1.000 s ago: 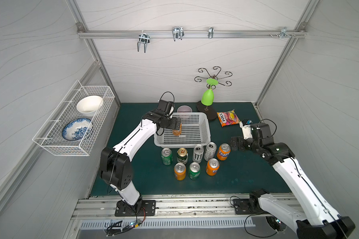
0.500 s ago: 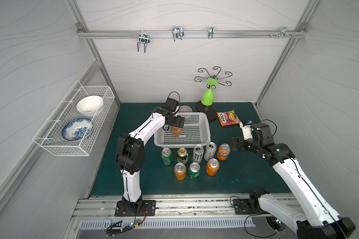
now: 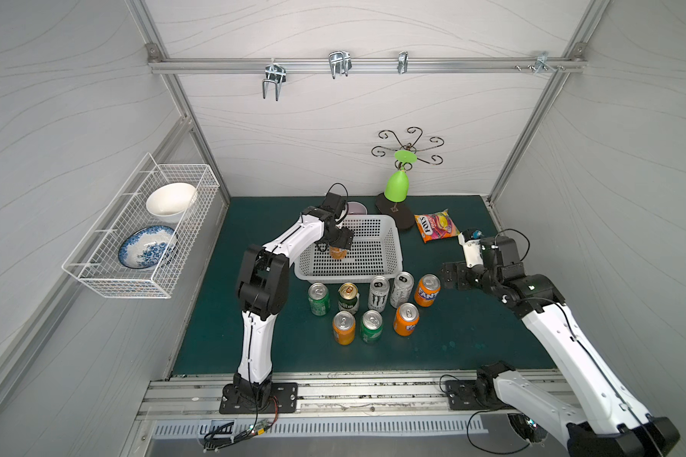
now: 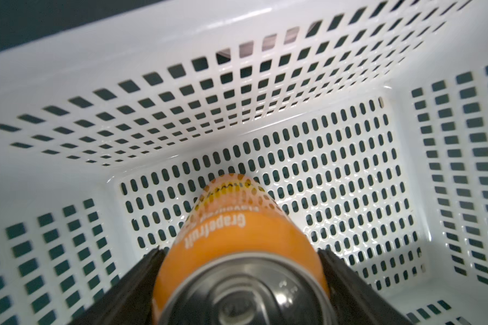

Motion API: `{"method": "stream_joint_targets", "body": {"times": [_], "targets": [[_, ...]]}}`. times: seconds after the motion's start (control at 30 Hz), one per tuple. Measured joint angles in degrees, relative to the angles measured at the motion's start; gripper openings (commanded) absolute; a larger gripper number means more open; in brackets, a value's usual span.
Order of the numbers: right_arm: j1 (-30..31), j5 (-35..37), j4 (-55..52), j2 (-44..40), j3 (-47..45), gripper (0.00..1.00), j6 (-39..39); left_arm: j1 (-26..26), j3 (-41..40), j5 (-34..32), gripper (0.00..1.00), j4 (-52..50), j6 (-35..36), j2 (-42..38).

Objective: Take out the drinks from the basket
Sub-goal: Pick up the drink from the basket.

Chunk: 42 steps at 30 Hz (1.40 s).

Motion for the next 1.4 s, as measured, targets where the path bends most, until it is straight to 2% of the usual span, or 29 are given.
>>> {"method": "stream_joint_targets", "body": {"times": [0.5,0.87,1.07,1.4], "targets": [[0.00,-0.02,0.02,-0.35,-0.22,0.99,0.00,-0.02,1.27,-0.61,0.62,-0.57,0.00,1.73],[0.00,-0.02,0.02,-0.35,-0.22,0.99,0.00,-0.02,-1.20,-0.68,0.60,-2.60,0.02,-0.92],[-0.02,-0.02,0.04,-0.33,-0.31,0.99,0.00,-0.02,-3.78,-0.66,0.60,-4.61,0.00,-7.39],[-0.15,-0.04,0.04,-0.35,-0.55,0.99,0.00,-0.31,-6.60,-0.92,0.60,-7.08,0.00,-24.50]]}}
